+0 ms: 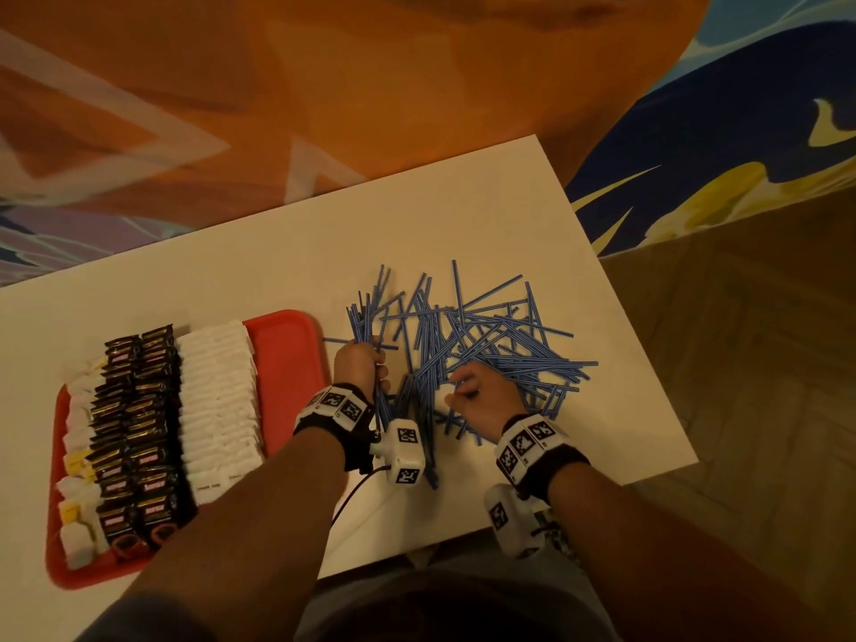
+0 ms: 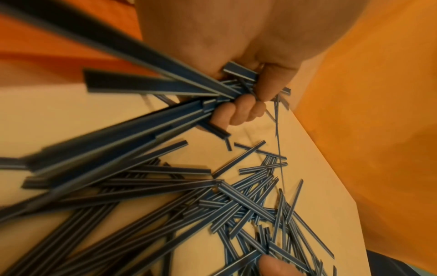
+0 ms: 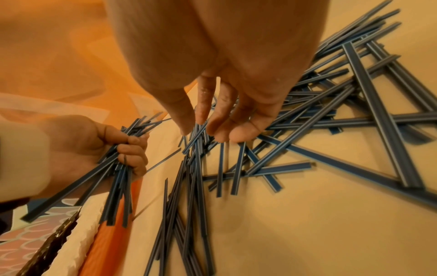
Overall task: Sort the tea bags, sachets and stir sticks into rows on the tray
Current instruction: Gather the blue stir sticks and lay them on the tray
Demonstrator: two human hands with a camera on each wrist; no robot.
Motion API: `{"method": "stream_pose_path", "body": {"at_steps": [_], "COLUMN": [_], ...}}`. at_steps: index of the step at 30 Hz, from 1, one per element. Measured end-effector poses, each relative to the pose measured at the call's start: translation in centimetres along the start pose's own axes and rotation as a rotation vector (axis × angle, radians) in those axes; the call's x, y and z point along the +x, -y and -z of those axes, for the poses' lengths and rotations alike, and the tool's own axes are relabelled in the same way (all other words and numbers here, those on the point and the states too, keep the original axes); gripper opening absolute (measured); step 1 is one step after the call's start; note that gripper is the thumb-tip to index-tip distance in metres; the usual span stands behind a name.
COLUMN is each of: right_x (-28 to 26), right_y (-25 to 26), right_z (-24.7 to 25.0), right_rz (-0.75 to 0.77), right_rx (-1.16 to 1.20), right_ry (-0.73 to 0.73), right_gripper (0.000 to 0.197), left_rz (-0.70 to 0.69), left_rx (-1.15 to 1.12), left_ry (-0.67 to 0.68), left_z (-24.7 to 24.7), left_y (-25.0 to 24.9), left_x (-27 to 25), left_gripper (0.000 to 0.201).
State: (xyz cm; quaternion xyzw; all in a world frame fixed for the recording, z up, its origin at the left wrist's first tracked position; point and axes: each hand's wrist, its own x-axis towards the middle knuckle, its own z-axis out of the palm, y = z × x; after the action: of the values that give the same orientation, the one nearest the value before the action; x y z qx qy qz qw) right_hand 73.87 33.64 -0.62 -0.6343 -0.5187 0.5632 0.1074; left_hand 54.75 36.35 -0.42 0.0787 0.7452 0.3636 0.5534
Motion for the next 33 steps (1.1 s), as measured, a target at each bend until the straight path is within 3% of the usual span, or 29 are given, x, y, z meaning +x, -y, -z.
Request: {"method": "stream_pose_path", "body": {"at_steps": [8,11,15,23,33], "right_x": [0.3,0.5,0.7,0.7,0.2], "right_y": [0.6,1.1,1.5,1.9,2.7], "right_z": [0.1,0.0,-0.2,-0.3,0.0], "right_rz": [0.013,0.028,0.049,0.065,0.053], "right_rx": [-0.039,-0.039,-0.055,-0.094,-0.053], "right_ry": [0.043,0.050,0.064,0.079,0.105], "right_gripper": [0.017,0.019,0.018,0.018,0.019], "left_rz": [-0.006,0.002,-0.030,-0.199,-0.307], "left_rx": [-0.005,-0.042,-0.083,-0.059,-0.150], "left_ry": [-0.005,-0.030,0.007,0.015,0.069], "left_z": [-0.8,-0.7,-0.4,-0.7,-1.0], "left_y": [1.0,0.8,-0.1,-0.2,-1.8], "left_x": [-0.8,-1.1,-1.6,-1.6,-3.7], "left_gripper": [0.036,0.058,0.015,0.025,0.016]}}
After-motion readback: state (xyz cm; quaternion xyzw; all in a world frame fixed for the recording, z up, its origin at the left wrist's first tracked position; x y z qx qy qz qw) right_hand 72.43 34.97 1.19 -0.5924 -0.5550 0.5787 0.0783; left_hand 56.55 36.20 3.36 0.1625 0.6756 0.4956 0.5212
